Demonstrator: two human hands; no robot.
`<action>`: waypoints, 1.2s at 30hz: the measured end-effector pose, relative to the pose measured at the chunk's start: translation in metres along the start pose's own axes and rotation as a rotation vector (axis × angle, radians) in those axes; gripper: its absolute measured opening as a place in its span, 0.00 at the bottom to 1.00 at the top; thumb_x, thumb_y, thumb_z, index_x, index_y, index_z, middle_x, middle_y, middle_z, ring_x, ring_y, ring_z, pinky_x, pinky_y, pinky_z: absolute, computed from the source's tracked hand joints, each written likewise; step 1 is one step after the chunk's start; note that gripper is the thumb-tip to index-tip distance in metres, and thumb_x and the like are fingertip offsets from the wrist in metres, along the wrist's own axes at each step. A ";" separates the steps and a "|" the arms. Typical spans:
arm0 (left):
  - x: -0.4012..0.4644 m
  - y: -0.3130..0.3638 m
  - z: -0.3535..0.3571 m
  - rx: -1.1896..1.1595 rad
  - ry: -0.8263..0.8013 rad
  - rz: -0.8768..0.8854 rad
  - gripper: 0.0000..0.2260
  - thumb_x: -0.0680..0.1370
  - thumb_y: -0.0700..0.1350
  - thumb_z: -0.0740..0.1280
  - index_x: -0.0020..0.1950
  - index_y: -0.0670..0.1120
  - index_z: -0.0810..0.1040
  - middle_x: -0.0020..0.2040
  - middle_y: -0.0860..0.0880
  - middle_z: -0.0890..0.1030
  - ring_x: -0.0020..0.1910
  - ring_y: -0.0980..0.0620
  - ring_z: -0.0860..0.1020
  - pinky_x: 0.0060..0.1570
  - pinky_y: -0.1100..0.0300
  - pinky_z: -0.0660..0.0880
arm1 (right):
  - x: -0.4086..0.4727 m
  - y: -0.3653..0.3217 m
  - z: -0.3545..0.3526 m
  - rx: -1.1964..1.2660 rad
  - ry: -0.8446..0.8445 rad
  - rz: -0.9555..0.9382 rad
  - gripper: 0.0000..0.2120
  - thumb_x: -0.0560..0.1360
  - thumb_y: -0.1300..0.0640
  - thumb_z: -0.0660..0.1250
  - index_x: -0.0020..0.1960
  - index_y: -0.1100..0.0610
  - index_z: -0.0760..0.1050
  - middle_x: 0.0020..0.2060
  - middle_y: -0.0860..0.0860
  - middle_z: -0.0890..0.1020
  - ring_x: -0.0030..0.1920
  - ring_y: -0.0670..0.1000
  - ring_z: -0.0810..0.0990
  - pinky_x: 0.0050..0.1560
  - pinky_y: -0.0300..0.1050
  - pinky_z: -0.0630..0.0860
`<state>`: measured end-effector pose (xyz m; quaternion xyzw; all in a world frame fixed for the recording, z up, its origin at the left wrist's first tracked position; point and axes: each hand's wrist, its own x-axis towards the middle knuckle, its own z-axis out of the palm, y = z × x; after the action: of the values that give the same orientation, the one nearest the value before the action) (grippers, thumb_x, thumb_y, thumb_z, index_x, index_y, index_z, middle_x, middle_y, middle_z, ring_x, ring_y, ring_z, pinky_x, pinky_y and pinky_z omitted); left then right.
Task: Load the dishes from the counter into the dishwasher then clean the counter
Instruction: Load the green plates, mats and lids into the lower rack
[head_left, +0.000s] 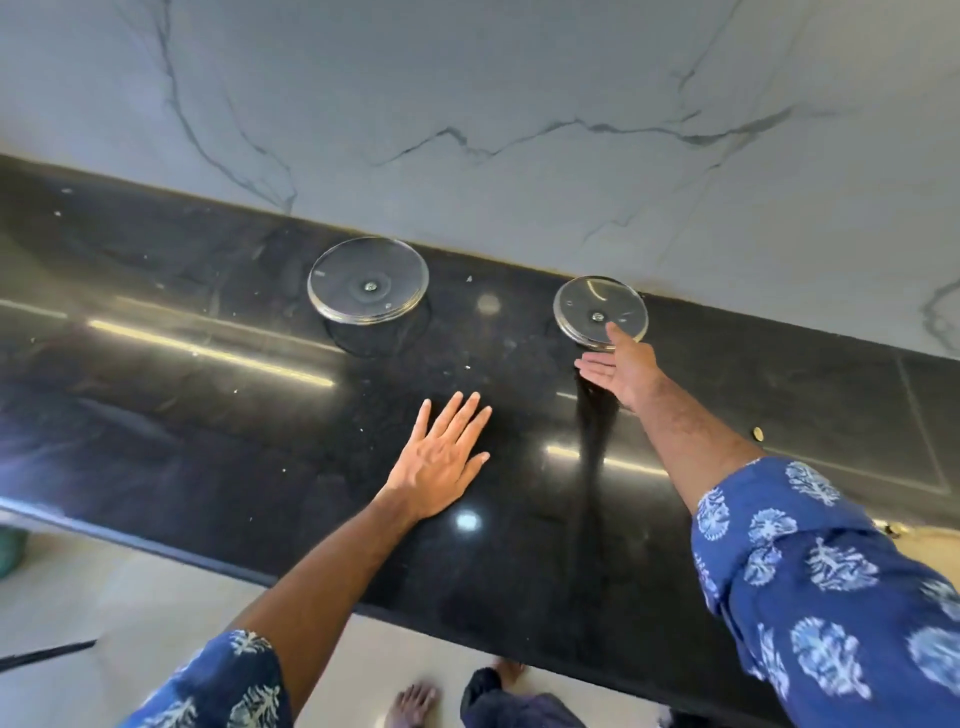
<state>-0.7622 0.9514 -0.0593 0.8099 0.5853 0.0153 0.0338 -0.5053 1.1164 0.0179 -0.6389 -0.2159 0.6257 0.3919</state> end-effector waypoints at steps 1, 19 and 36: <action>0.000 0.000 0.001 -0.002 0.003 -0.001 0.28 0.84 0.59 0.46 0.81 0.48 0.54 0.82 0.49 0.52 0.81 0.48 0.50 0.77 0.40 0.52 | 0.004 -0.002 0.006 0.027 0.011 0.008 0.16 0.82 0.54 0.63 0.63 0.64 0.67 0.54 0.69 0.79 0.47 0.64 0.83 0.46 0.55 0.82; 0.016 0.075 -0.086 -1.296 -0.148 -0.001 0.19 0.84 0.50 0.60 0.74 0.48 0.64 0.63 0.51 0.77 0.51 0.53 0.82 0.49 0.56 0.79 | -0.202 0.095 -0.093 0.107 -0.040 -0.206 0.17 0.80 0.70 0.57 0.66 0.59 0.69 0.50 0.68 0.83 0.52 0.64 0.84 0.52 0.59 0.82; -0.167 0.412 -0.053 -0.886 -1.078 1.095 0.08 0.73 0.48 0.66 0.51 0.50 0.75 0.40 0.53 0.80 0.36 0.50 0.80 0.32 0.55 0.76 | -0.546 0.352 -0.267 0.220 0.587 -0.182 0.16 0.79 0.55 0.68 0.66 0.51 0.73 0.54 0.56 0.84 0.47 0.62 0.85 0.51 0.62 0.82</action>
<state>-0.4281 0.6660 0.0261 0.7861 -0.0396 -0.1289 0.6032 -0.3894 0.4257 0.0663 -0.7241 -0.0811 0.3967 0.5584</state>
